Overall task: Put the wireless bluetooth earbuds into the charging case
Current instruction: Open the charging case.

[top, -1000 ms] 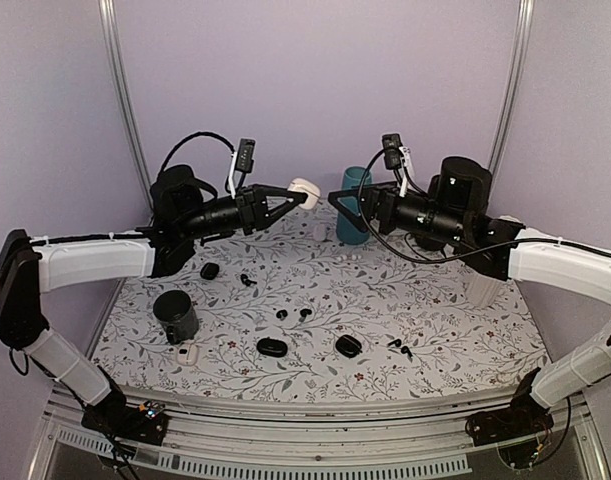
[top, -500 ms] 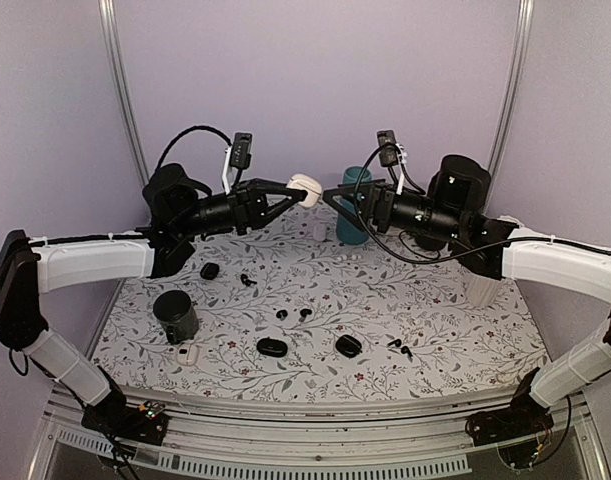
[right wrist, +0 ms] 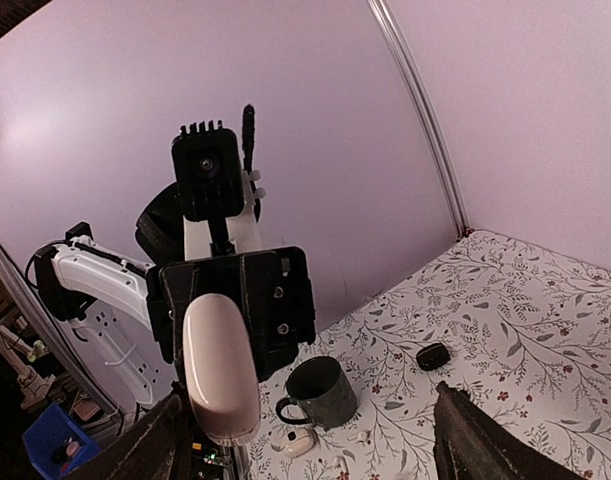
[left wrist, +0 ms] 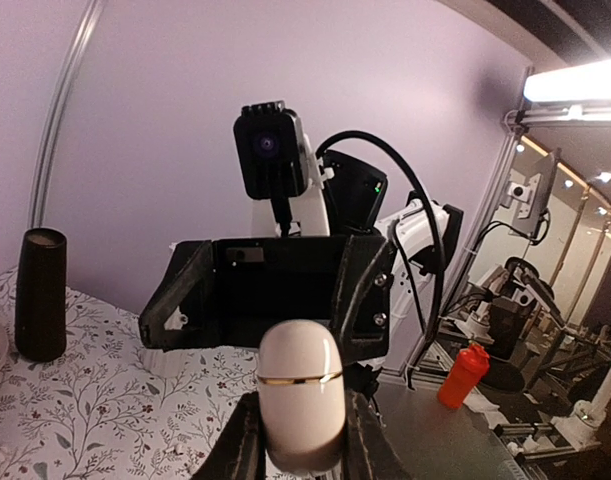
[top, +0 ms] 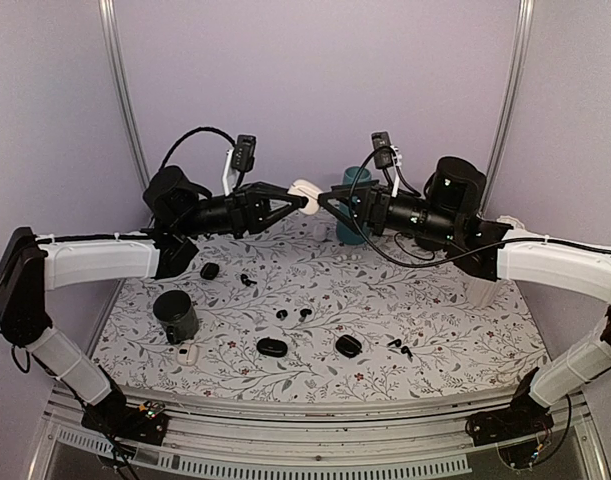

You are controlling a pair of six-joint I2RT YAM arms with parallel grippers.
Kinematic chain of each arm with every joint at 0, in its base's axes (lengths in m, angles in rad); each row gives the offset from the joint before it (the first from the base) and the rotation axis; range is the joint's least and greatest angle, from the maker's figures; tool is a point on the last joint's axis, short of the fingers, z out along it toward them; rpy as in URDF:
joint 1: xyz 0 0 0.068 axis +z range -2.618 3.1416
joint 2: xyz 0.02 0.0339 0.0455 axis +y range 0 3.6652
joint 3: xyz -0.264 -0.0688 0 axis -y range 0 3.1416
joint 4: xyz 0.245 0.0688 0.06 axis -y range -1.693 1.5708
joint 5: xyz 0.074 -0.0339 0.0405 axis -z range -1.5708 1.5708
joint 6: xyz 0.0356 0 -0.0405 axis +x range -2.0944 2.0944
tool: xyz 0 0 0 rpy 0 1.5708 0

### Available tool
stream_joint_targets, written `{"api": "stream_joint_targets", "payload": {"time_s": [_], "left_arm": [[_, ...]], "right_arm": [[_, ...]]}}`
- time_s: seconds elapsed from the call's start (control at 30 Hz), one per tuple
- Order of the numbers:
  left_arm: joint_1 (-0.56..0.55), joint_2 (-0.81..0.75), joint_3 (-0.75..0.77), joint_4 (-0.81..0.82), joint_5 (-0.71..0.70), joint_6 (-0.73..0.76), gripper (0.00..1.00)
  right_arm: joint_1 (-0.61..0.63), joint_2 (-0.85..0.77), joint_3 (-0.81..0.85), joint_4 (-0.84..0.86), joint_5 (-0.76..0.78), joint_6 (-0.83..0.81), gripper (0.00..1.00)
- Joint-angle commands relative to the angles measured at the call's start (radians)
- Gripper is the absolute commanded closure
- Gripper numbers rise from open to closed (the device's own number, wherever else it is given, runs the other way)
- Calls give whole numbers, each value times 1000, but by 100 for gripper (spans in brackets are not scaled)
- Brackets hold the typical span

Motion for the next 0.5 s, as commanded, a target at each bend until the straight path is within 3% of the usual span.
{"api": "stream_joint_targets", "payload": {"time_s": [0.0, 0.2, 0.47], "left_arm": [[-13, 15, 25, 33, 31, -21, 100], [-21, 14, 42, 4, 46, -20, 100], [-26, -11, 39, -39, 98, 24, 100]], "right_arm": [[20, 23, 45, -8, 2, -46, 17], [8, 35, 58, -52, 101, -44, 15], [-47, 29, 51, -68, 87, 6, 15]]}}
